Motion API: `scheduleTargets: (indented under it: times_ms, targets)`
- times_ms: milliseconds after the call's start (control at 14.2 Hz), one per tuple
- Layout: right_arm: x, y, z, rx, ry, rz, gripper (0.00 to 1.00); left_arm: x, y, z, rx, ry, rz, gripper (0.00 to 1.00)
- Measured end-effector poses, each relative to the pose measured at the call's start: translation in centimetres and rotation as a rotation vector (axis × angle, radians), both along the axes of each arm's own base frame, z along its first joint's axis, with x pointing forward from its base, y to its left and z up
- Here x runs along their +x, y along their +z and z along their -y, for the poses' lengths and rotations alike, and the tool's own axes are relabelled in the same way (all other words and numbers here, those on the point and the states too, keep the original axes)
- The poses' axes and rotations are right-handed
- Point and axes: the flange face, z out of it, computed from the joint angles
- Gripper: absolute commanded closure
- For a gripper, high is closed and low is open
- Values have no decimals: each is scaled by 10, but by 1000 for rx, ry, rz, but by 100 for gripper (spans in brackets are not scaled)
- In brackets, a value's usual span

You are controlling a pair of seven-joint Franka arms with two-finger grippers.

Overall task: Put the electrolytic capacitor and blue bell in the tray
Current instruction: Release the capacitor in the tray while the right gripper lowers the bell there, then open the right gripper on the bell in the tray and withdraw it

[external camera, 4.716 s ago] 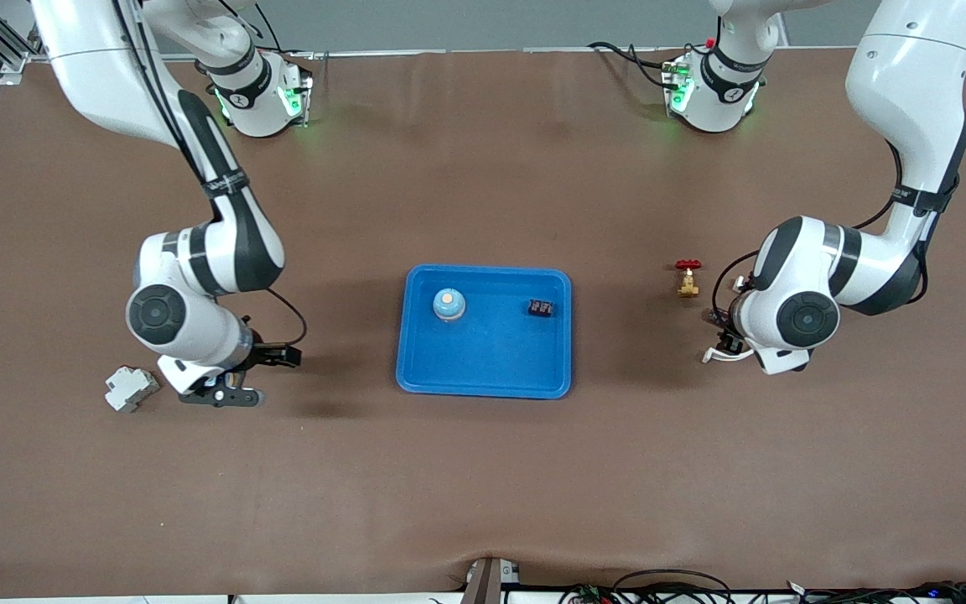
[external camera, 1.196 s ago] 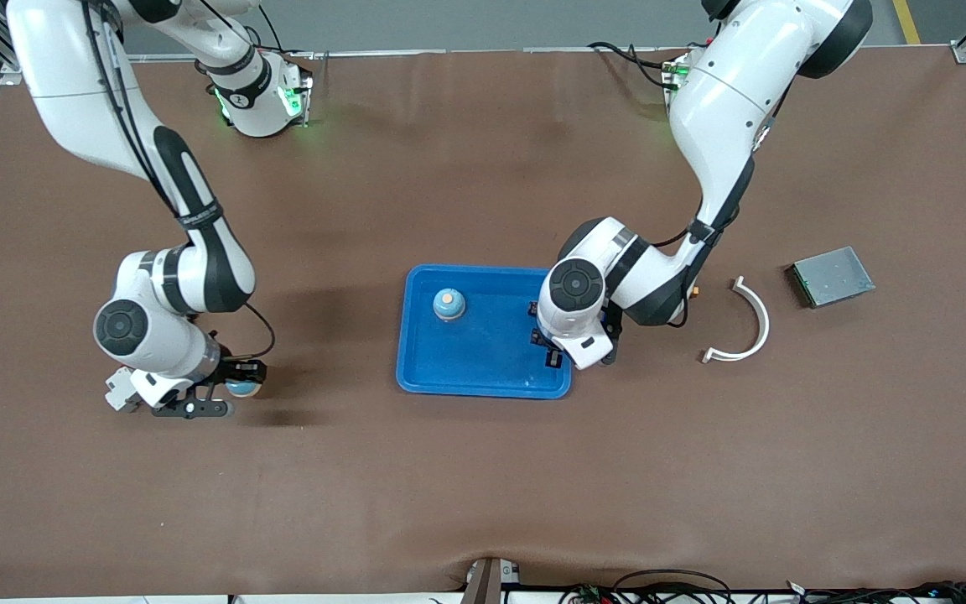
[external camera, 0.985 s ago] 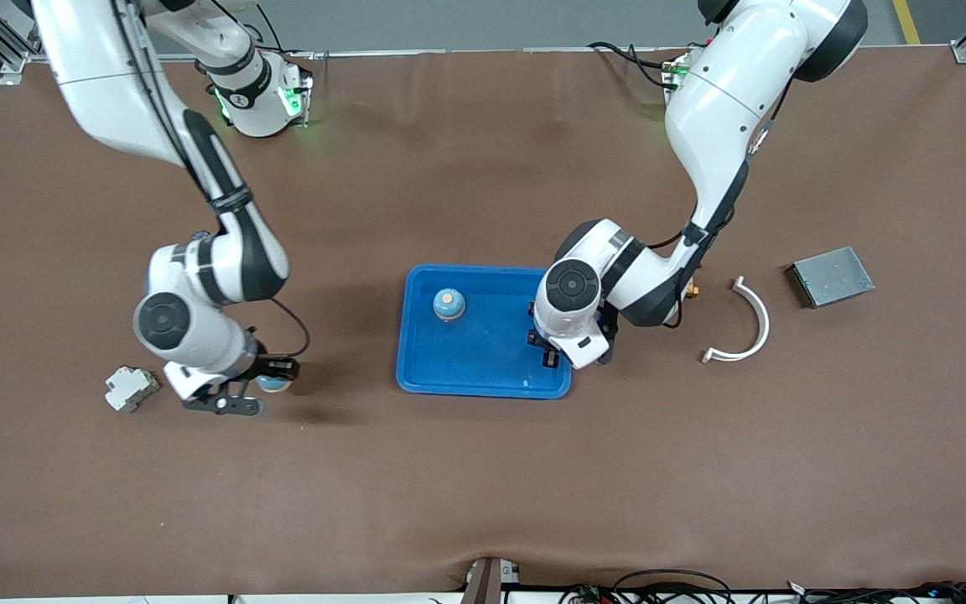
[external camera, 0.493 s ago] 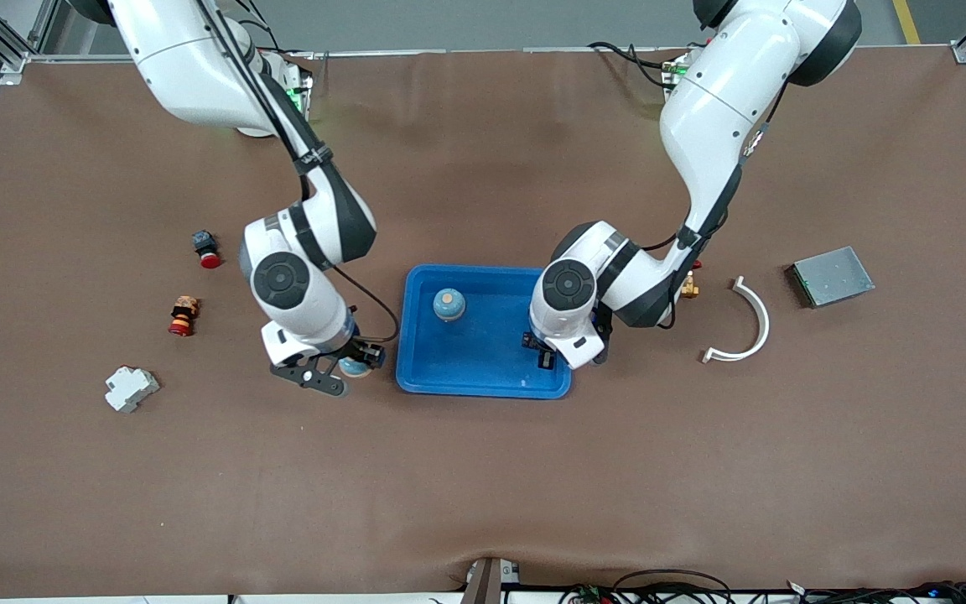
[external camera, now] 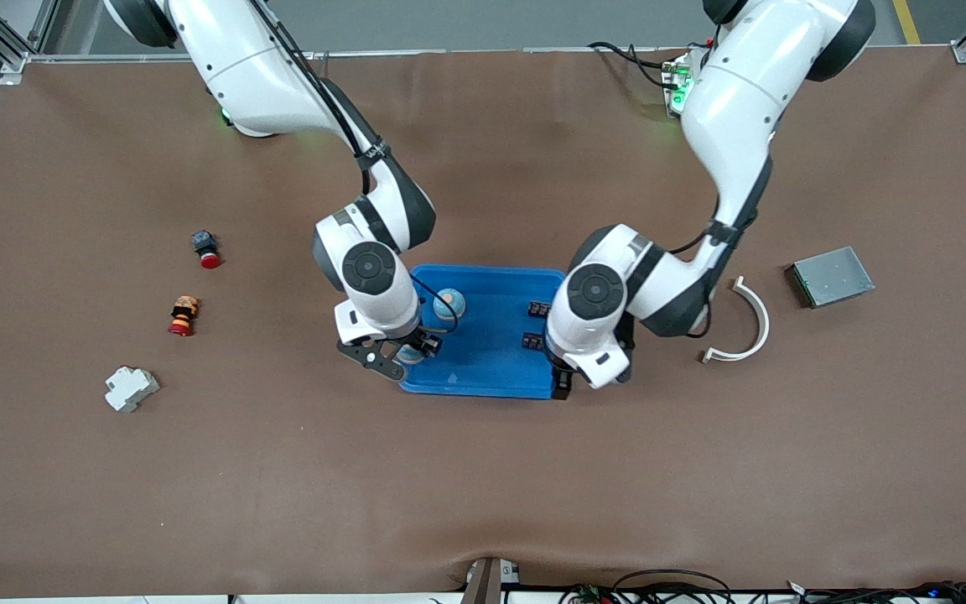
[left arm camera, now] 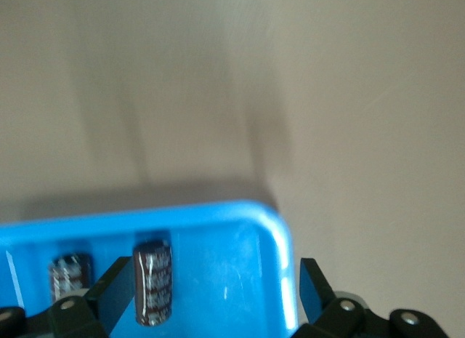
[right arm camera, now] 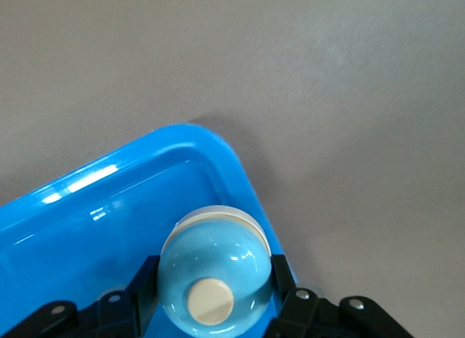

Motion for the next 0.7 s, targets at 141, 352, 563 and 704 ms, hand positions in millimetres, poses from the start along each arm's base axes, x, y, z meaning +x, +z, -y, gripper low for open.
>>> scheduleTargets:
  times_ms: [141, 352, 563, 704]
  targets:
    - [1, -9, -10, 1, -23, 2, 100, 14, 40, -26, 12, -81, 17, 0]
    - [-2, -19, -24, 1, -51, 2, 100, 15, 96, -59, 58, -228, -2, 0]
    - [-6, -28, -36, -1, -67, 1, 100, 19, 139, -104, 89, -363, -26, 0]
    - [-10, -32, -42, -3, -79, -2, 100, 22, 160, -138, 103, -446, -47, 0]
